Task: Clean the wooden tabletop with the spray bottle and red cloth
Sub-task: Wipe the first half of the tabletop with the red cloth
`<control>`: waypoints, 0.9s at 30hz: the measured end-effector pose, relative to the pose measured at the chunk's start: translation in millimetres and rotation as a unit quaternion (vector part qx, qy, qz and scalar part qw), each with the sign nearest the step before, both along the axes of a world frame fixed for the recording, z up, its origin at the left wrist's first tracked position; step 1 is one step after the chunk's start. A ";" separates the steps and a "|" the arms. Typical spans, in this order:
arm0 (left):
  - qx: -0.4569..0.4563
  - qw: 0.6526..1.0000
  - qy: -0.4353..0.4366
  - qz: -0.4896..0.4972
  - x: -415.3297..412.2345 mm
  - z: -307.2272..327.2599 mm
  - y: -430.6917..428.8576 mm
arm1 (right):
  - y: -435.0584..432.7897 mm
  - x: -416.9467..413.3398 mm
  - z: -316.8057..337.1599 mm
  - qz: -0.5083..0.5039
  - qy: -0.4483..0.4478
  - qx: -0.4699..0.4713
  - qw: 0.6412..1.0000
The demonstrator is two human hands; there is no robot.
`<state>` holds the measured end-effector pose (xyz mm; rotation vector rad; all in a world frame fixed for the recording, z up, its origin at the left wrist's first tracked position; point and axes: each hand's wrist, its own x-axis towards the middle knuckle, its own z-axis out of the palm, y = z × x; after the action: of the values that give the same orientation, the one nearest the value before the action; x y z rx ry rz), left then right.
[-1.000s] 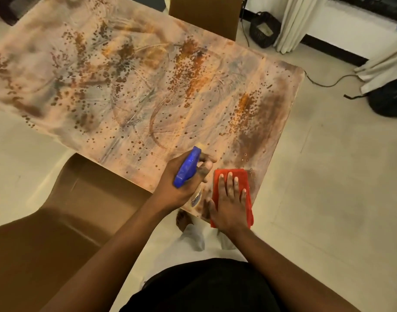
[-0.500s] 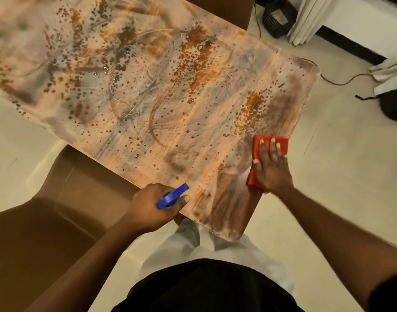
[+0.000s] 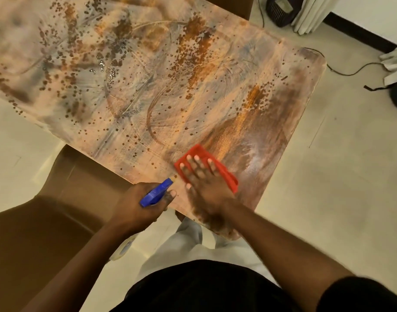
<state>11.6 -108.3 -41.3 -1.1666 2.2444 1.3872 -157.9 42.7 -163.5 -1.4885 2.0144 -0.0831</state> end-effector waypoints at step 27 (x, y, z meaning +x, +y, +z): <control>0.034 0.995 0.043 0.083 18.0 3.9 -28.4 | -83.8 5.2 -2.6 -0.049 0.025 -0.049 0.997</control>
<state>29.6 -136.7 -37.3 -1.3199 2.1794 1.5931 -152.7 -41.1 -166.2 -1.4640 2.1507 -0.1900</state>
